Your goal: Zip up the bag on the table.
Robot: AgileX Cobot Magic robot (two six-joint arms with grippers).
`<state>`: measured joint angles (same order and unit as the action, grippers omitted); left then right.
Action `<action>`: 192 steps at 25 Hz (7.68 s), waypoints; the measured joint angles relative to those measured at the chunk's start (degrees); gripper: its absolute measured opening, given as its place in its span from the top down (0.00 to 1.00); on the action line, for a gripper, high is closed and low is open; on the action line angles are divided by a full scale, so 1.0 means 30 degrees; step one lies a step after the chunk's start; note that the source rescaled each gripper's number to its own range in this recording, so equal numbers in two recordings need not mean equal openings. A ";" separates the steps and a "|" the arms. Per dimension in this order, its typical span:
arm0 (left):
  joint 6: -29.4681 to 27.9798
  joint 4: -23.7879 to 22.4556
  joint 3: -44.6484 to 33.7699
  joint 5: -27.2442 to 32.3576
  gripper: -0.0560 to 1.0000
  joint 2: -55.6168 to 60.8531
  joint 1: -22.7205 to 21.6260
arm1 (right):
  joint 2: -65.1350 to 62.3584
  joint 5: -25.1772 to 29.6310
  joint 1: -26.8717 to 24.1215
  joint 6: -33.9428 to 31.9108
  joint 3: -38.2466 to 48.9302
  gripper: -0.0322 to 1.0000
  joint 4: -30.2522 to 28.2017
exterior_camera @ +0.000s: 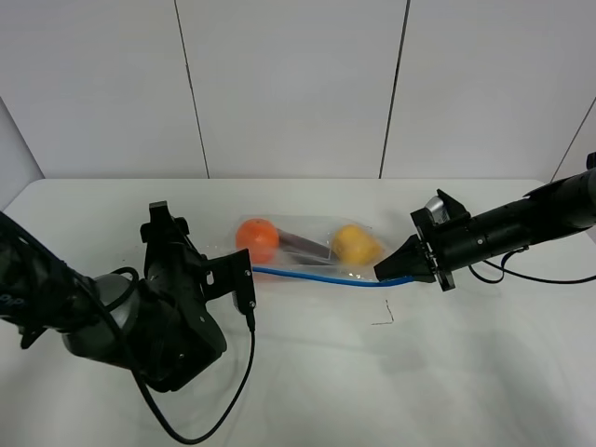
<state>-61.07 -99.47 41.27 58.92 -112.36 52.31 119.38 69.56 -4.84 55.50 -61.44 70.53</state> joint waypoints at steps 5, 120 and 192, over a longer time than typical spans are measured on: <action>-0.0642 0.0610 0.0710 0.0000 0.20 0.0000 0.0000 | 0.0000 0.0000 0.0000 0.0000 0.0000 0.97 0.0000; 2.0876 3.2654 -0.4282 0.0505 0.00 3.7587 -1.9315 | 0.0000 0.0000 0.0000 0.1079 0.0000 0.97 -0.0064; 2.0859 3.2713 -0.4282 0.0505 0.00 3.7587 -1.9315 | -0.8096 -0.6358 0.0026 -1.4697 -0.0020 0.00 -2.3267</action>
<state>1.51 -1.33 28.42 60.43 0.40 -5.63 95.09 50.48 -4.76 11.41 -61.50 0.73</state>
